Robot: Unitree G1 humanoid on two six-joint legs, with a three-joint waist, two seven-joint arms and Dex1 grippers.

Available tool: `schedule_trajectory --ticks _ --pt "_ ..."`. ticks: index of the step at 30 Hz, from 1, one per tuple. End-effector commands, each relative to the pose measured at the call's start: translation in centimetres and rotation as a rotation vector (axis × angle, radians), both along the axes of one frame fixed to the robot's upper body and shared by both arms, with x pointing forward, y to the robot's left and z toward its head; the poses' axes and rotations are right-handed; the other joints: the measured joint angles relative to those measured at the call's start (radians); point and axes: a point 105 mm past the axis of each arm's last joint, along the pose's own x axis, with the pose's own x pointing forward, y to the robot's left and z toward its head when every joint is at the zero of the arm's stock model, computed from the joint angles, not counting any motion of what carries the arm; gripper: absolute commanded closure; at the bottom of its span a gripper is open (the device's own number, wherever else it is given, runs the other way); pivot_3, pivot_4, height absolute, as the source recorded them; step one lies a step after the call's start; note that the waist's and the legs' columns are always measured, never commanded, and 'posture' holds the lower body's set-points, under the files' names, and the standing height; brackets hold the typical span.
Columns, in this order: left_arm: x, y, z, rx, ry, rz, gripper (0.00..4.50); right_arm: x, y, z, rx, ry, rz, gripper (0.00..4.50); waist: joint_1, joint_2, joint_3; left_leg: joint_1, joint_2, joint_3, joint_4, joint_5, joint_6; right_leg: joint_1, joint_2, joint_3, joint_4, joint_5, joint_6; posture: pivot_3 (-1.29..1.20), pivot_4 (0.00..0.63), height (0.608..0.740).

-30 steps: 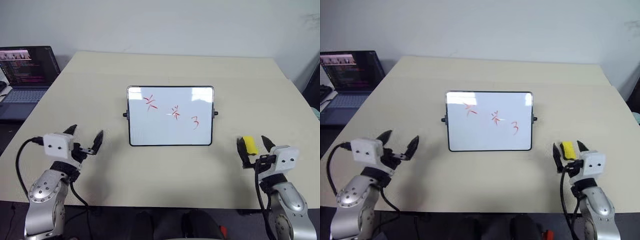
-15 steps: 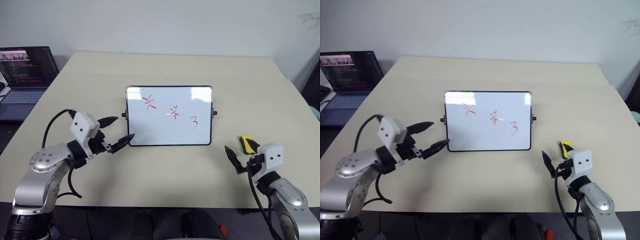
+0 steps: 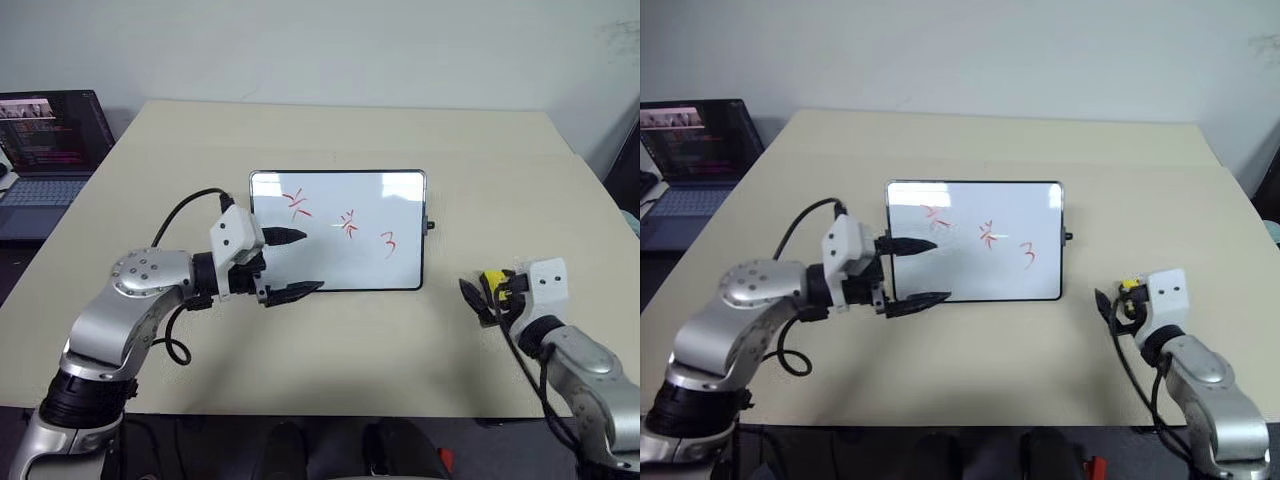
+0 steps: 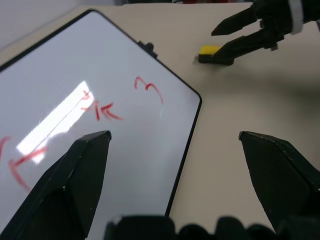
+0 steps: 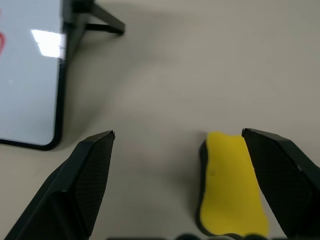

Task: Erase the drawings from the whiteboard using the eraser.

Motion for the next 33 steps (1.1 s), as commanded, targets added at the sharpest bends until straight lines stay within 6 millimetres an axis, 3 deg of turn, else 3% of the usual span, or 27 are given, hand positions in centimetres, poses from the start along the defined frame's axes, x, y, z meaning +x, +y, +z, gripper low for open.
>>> schedule_trajectory --ticks 1,12,31,33 --pt "-0.4 -0.7 0.4 0.028 -0.034 -0.053 0.00 0.1 -0.7 1.3 -0.019 -0.014 -0.026 0.04 -0.001 0.000 0.000 0.000 0.000 0.000 0.000 0.000 0.000 0.000 0.001 0.000 0.000 0.000 0.000 0.00 0.150 0.740" --pt "-0.1 -1.9 -0.3 0.060 -0.066 -0.100 0.00 1.9 -2.4 -0.8 -0.002 0.062 -0.084 0.04 -0.001 0.000 0.000 -0.002 0.000 0.001 0.000 0.000 0.000 -0.003 0.004 0.002 0.000 0.000 0.000 0.00 0.150 0.740" --pt "-0.2 -1.5 -0.9 0.042 -0.053 -0.065 0.00 2.8 -3.5 -1.5 0.060 0.064 -0.099 0.04 -0.001 0.000 0.000 -0.003 0.000 0.001 0.001 0.000 0.000 -0.003 0.004 0.002 0.001 0.000 0.000 0.00 0.150 0.740" --pt "-0.3 -1.6 -1.0 0.041 -0.052 -0.064 0.00 2.9 -3.6 -1.6 0.061 0.070 -0.098 0.41 0.000 0.000 0.000 -0.003 0.000 0.001 0.001 0.000 0.000 -0.003 0.004 0.002 0.001 0.000 0.000 0.00 0.150 0.740"
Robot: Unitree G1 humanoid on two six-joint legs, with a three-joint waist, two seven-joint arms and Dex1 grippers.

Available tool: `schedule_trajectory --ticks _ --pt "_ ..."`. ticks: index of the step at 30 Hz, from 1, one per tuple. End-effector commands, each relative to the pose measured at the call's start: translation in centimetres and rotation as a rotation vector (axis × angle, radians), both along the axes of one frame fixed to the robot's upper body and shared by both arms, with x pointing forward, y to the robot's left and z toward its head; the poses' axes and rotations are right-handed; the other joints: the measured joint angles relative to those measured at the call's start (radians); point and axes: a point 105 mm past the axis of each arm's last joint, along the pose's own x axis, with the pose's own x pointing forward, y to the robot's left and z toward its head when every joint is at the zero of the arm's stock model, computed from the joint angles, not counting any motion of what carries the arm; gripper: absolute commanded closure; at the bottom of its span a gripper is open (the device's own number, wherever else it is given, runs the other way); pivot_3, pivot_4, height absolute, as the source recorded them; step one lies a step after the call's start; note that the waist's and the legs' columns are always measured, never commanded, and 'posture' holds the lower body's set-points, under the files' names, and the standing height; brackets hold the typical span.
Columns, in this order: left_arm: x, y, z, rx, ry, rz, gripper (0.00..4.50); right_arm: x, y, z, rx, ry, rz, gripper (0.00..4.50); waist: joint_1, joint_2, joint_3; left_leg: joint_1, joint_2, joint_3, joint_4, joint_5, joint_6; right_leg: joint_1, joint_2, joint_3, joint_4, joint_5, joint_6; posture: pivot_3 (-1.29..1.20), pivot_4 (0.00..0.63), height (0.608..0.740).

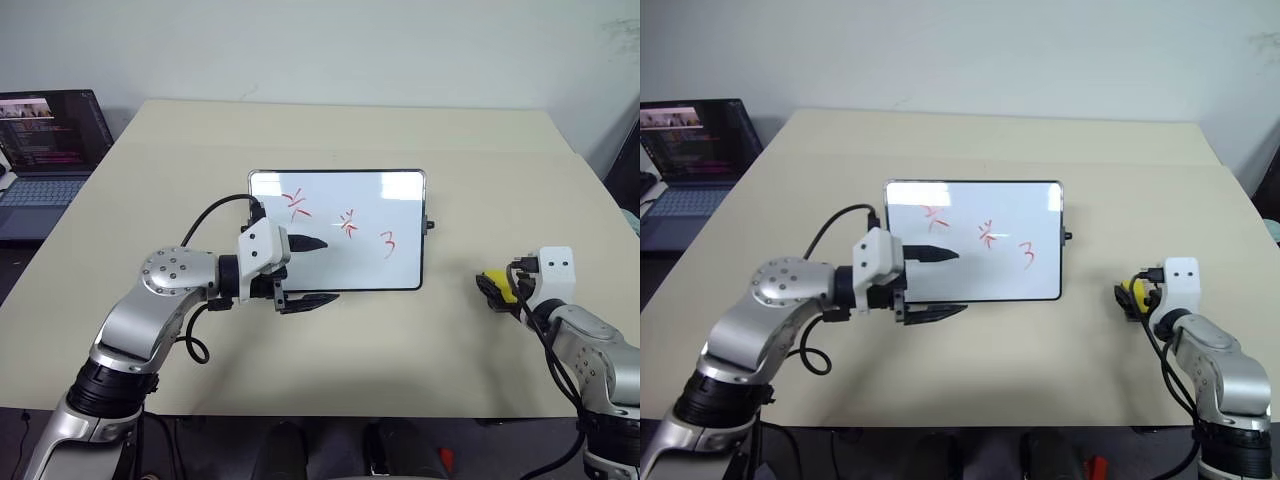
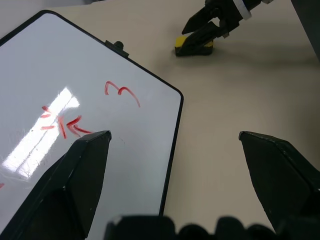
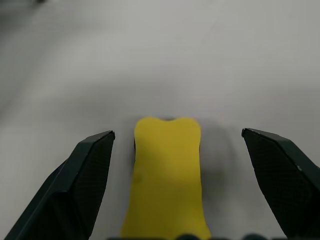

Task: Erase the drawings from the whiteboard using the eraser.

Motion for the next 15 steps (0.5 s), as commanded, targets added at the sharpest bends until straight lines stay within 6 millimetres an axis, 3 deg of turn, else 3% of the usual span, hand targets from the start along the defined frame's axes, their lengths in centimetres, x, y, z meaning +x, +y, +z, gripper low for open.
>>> schedule_trajectory --ticks 1,8,15 --pt "-0.24 -0.12 1.01 -0.015 -0.049 -0.003 0.00 0.24 -0.48 1.20 0.000 -0.050 -0.006 0.64 0.000 0.000 0.000 0.000 0.000 0.000 0.000 0.000 0.000 0.000 0.000 0.000 0.000 0.000 0.000 0.00 0.150 0.740" --pt "-0.32 -0.02 0.83 -0.016 -0.041 0.006 0.00 0.43 -0.63 0.93 -0.011 -0.034 -0.008 3.12 -0.001 0.000 0.000 0.000 0.000 0.000 0.000 0.000 0.000 0.000 0.000 0.000 0.000 0.000 0.000 0.00 0.150 0.740" --pt "-0.20 0.59 0.91 -0.073 -0.008 0.075 0.00 0.37 -0.33 1.88 -0.043 -0.076 0.015 3.20 -0.001 0.000 0.000 0.000 0.000 0.000 0.000 0.000 0.000 0.000 0.000 0.000 0.001 0.000 0.000 0.00 0.150 0.740"
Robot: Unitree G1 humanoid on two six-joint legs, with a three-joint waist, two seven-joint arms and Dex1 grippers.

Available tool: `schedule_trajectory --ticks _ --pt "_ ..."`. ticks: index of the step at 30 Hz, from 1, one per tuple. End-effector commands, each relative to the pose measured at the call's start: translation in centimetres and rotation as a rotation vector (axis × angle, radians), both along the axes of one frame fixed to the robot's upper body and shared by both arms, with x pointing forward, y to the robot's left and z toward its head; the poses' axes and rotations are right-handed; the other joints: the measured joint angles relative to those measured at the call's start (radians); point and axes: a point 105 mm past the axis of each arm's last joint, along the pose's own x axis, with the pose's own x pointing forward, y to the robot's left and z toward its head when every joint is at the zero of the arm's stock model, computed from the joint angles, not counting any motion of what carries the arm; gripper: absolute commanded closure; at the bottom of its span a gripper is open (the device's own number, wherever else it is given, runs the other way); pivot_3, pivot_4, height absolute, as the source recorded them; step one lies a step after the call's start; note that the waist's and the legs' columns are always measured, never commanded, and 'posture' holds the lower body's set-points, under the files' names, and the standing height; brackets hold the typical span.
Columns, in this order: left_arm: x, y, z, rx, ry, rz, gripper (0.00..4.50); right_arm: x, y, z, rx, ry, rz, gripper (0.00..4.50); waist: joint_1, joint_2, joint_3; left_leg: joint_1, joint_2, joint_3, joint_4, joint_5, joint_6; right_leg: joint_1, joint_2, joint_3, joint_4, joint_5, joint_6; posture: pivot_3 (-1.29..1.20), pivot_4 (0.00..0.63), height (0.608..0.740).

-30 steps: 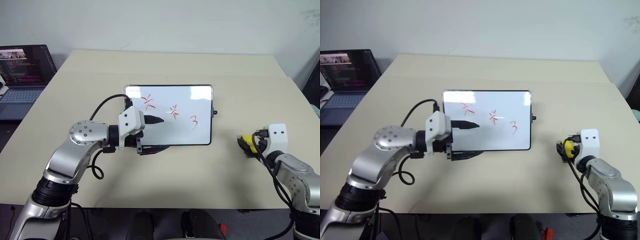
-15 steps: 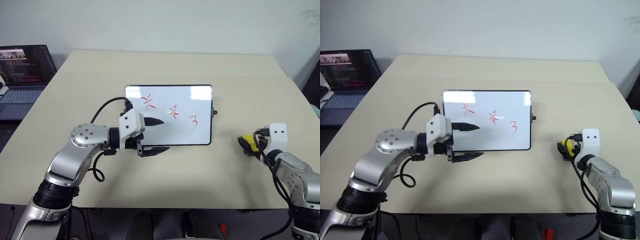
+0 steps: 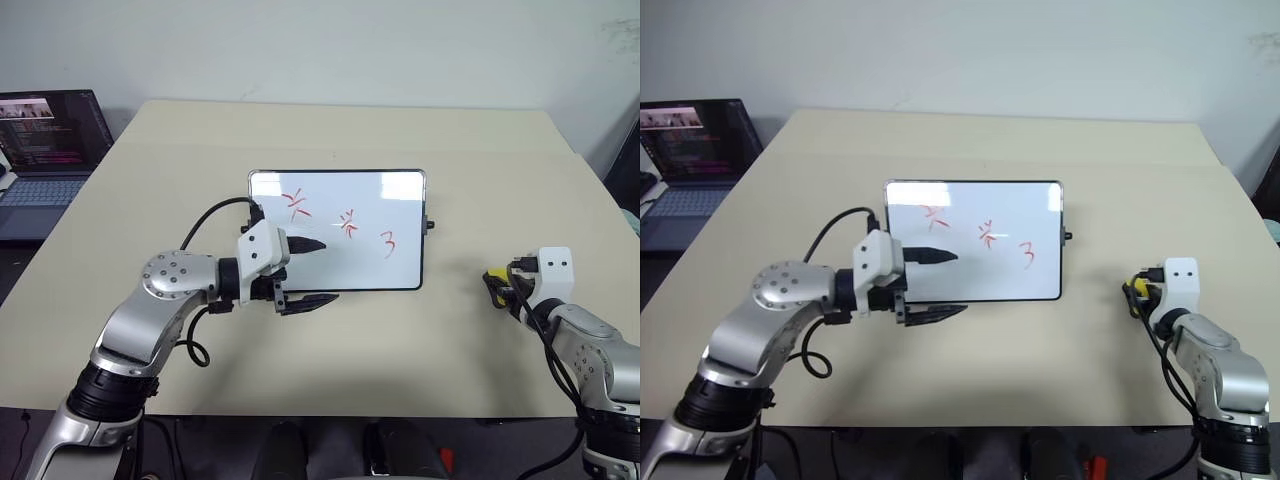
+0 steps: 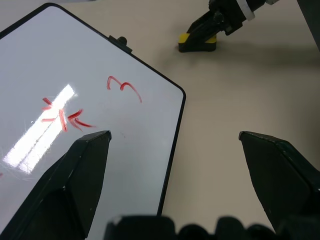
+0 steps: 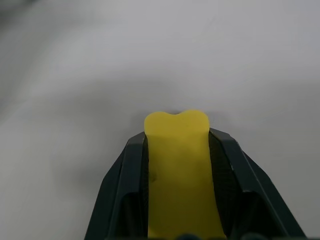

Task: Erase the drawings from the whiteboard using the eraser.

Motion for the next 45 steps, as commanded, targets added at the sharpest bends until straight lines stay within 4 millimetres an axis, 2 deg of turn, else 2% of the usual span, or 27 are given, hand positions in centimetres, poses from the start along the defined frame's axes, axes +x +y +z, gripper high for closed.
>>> schedule_trajectory --ticks 1,6,9,13,18,23,29,32,37,45 --pt "-0.3 0.4 1.4 -0.058 -0.032 0.043 0.00 0.1 -0.2 2.4 -0.062 -0.092 0.018 3.20 0.000 0.000 0.000 0.000 0.000 0.000 0.000 0.000 0.000 0.000 0.000 0.000 0.000 0.000 0.000 0.00 0.150 0.740" --pt "-0.3 1.8 1.1 -0.152 0.011 0.206 0.00 -1.1 2.1 4.3 -0.133 -0.179 0.147 3.20 0.000 0.000 0.000 0.000 0.000 0.000 0.000 0.000 0.000 0.000 0.000 0.000 0.000 0.000 0.000 0.00 0.150 0.740" --pt "-0.1 3.0 1.0 -0.180 0.014 0.313 0.00 -1.9 5.2 5.8 -0.178 -0.253 0.293 3.20 -0.001 0.000 0.000 0.000 0.001 0.000 0.000 0.000 0.000 0.000 0.000 0.000 0.001 0.000 0.000 0.00 0.150 0.740" --pt "1.5 5.6 2.0 -0.235 -0.020 0.499 0.00 -2.2 9.9 6.6 -0.223 -0.310 0.497 3.20 -0.002 0.000 0.000 0.001 0.001 -0.001 0.001 0.000 0.000 0.000 0.000 0.000 0.002 0.000 0.000 0.00 0.150 0.740" --pt "2.2 7.2 3.2 -0.304 -0.035 0.599 0.00 -1.1 14.1 8.0 -0.260 -0.400 0.643 3.20 -0.002 0.000 0.000 0.001 0.001 -0.001 0.002 0.000 0.000 0.000 0.000 0.000 0.002 0.001 0.001 0.00 0.150 0.740" --pt "2.2 8.9 2.6 -0.285 -0.019 0.690 0.00 0.4 18.3 9.7 -0.342 -0.518 0.768 3.20 -0.003 0.000 0.000 0.000 0.000 -0.001 0.002 0.000 0.000 0.000 -0.001 0.000 0.001 0.003 -0.003 0.00 0.150 0.740" --pt "2.6 9.2 2.4 -0.278 -0.002 0.723 0.00 2.4 24.0 11.2 -0.480 -0.639 0.894 3.20 -0.003 -0.001 -0.001 0.000 0.001 -0.002 0.002 0.000 0.000 0.000 -0.002 -0.001 0.001 0.004 -0.004 0.00 0.150 0.740" --pt "2.7 9.0 2.5 -0.270 -0.002 0.701 0.00 3.7 27.0 12.6 -0.518 -0.687 0.929 3.20 -0.004 -0.001 -0.001 0.000 0.002 -0.002 0.002 0.000 0.000 0.000 -0.002 -0.001 0.001 0.004 -0.004 0.00 0.150 0.740" --pt "2.9 8.3 3.1 -0.260 -0.022 0.640 0.00 5.5 29.3 13.2 -0.574 -0.704 0.942 3.20 -0.002 -0.002 -0.001 0.000 0.002 -0.002 0.001 0.000 0.000 -0.001 -0.004 -0.002 0.002 0.004 -0.005 0.00 0.150 0.740" --pt "2.5 7.0 3.3 -0.254 -0.007 0.530 0.00 7.5 30.3 13.9 -0.614 -0.724 0.898 3.20 -0.003 -0.002 -0.001 -0.002 0.001 -0.002 0.001 0.000 0.000 -0.001 -0.008 -0.003 0.001 0.004 -0.005 0.00 0.150 0.740"
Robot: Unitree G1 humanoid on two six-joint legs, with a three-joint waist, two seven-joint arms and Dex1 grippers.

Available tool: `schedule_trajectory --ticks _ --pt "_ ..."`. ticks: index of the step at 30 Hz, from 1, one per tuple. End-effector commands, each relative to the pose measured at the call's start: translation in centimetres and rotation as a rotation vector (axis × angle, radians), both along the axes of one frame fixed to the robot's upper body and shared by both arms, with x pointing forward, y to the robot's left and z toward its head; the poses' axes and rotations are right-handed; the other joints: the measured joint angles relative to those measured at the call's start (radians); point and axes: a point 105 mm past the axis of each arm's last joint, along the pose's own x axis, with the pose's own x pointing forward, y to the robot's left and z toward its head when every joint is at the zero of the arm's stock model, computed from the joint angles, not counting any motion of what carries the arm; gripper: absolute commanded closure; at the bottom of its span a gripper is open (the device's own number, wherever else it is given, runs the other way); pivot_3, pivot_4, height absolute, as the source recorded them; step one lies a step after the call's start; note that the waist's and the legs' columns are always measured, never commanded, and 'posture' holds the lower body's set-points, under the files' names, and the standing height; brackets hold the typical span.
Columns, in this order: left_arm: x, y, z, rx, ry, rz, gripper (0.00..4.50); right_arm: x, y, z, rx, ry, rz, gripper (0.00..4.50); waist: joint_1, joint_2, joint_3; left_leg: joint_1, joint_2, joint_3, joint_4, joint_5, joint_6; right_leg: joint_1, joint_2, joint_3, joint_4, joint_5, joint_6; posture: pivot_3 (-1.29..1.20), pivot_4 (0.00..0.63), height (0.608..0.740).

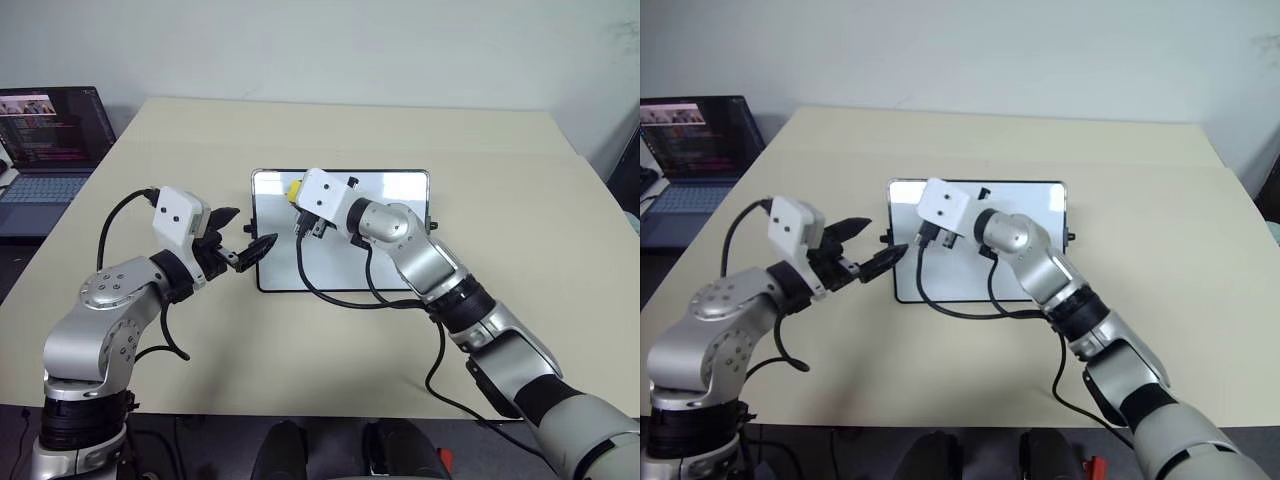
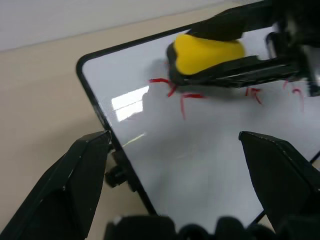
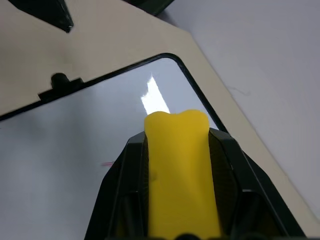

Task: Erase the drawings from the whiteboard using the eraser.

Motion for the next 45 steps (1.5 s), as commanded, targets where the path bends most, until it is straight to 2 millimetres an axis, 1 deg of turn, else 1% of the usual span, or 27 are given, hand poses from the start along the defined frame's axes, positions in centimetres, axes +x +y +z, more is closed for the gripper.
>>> schedule_trajectory --ticks 1,3,5,8,12,15,17,20,22,24,30,34,36,38,42,45 --pt "-0.2 -0.5 1.1 0.010 -0.046 -0.046 0.00 0.5 0.5 2.0 0.038 -0.068 -0.006 3.20 -0.001 0.000 0.000 0.000 0.000 0.000 0.000 0.000 0.000 0.000 0.000 0.000 0.000 0.000 0.000 0.00 0.150 0.740" --pt "-0.3 -0.7 1.0 0.010 -0.045 -0.052 0.00 0.8 0.4 1.4 0.020 -0.055 -0.013 3.20 -0.001 0.000 0.000 0.000 0.000 0.000 0.000 0.000 0.000 0.000 0.000 -0.001 0.000 0.000 0.000 0.00 0.150 0.740" --pt "-0.4 -0.9 0.9 0.012 -0.043 -0.061 0.00 0.8 0.0 -0.6 -0.058 -0.019 0.001 3.20 -0.001 0.000 0.000 0.000 0.000 0.000 0.000 0.000 0.000 0.000 0.000 -0.001 0.001 0.000 0.000 0.00 0.150 0.740" --pt "-0.4 -1.0 0.8 0.014 -0.043 -0.064 0.00 0.5 -0.3 -2.3 -0.129 0.012 0.019 3.20 -0.001 0.000 0.000 0.000 0.000 -0.001 0.000 0.000 0.000 0.000 0.000 0.000 0.001 0.000 0.000 0.00 0.150 0.740" --pt "-0.4 -0.9 0.8 0.019 -0.046 -0.065 0.00 0.4 -0.5 -3.4 -0.190 0.026 0.031 3.20 -0.001 0.000 0.000 0.002 0.000 -0.001 0.000 0.000 0.000 0.000 0.000 0.000 0.004 0.000 0.000 0.00 0.150 0.740" --pt "-0.4 -0.9 0.8 0.020 -0.049 -0.063 0.00 0.7 -0.7 -3.2 -0.209 -0.010 0.014 3.20 -0.002 0.000 0.000 0.004 -0.001 -0.001 0.001 0.000 0.000 0.000 0.000 0.000 0.007 0.000 0.000 0.00 0.150 0.740" --pt "-0.3 -0.9 0.8 0.020 -0.049 -0.063 0.00 1.3 -0.8 -2.4 -0.197 -0.055 -0.014 3.20 -0.002 0.000 0.000 0.005 -0.001 -0.001 0.002 0.000 0.000 0.000 0.000 0.000 0.010 0.000 0.000 0.00 0.150 0.740" --pt "-0.4 -1.0 0.7 0.020 -0.048 -0.065 0.00 2.2 -1.1 -0.4 -0.134 -0.130 -0.071 3.20 -0.004 0.000 0.000 0.005 -0.001 -0.001 0.003 0.000 0.000 0.000 0.000 0.000 0.013 0.000 0.000 0.00 0.150 0.740" --pt "-0.5 -1.1 0.6 0.020 -0.046 -0.066 0.00 2.4 -1.2 0.3 -0.112 -0.151 -0.084 3.20 -0.003 0.000 0.000 0.005 -0.001 -0.001 0.005 0.000 0.000 0.000 0.000 0.000 0.014 0.000 0.000 0.00 0.150 0.740" --pt "-0.5 -1.2 0.5 0.019 -0.043 -0.070 0.00 2.4 -1.0 0.4 -0.102 -0.146 -0.079 3.20 -0.003 0.000 0.000 0.005 -0.001 -0.001 0.006 0.000 0.000 0.000 0.000 0.000 0.014 0.000 0.000 0.00 0.150 0.740" --pt "-0.7 -1.5 0.3 0.014 -0.040 -0.078 0.00 0.6 0.4 -2.4 -0.182 -0.052 0.038 3.20 -0.007 0.000 0.000 0.005 -0.001 -0.001 0.006 0.000 0.000 0.000 0.000 0.000 0.014 0.000 0.000 0.00 0.150 0.740" --pt "-0.6 -1.5 0.4 0.014 -0.041 -0.075 0.00 -0.2 0.5 -4.3 -0.261 -0.003 0.083 3.20 -0.012 0.000 0.000 0.005 -0.001 -0.001 0.006 0.000 0.000 0.000 0.000 0.000 0.014 0.000 0.000 0.00 0.150 0.740" --pt "-0.6 -1.4 0.4 0.014 -0.042 -0.072 0.00 -0.3 0.5 -4.8 -0.288 0.005 0.090 3.20 -0.012 0.000 0.000 0.005 -0.001 -0.002 0.006 0.000 0.000 0.000 0.000 0.000 0.014 0.000 0.000 0.00 0.150 0.740" --pt "-0.6 -1.4 0.4 0.014 -0.043 -0.070 0.00 -0.2 0.4 -4.6 -0.298 -0.026 0.081 3.20 -0.013 0.000 0.000 0.005 -0.001 -0.002 0.006 0.000 0.000 0.000 0.000 0.000 0.014 0.000 0.000 0.00 0.150 0.740" --pt "-0.6 -1.4 0.3 0.013 -0.041 -0.071 0.00 0.9 0.8 -0.8 -0.192 -0.189 0.003 3.20 -0.013 0.000 0.000 0.005 -0.001 -0.002 0.006 0.000 0.000 0.000 0.000 0.000 0.014 0.000 0.000 0.00 0.150 0.740" --pt "-0.6 -1.5 0.3 0.010 -0.039 -0.074 0.00 0.9 1.4 0.5 -0.146 -0.215 0.008 3.20 -0.013 0.000 0.000 0.004 -0.001 -0.001 0.006 0.000 0.000 0.000 0.000 0.000 0.014 0.000 0.000 0.00 0.150 0.740"
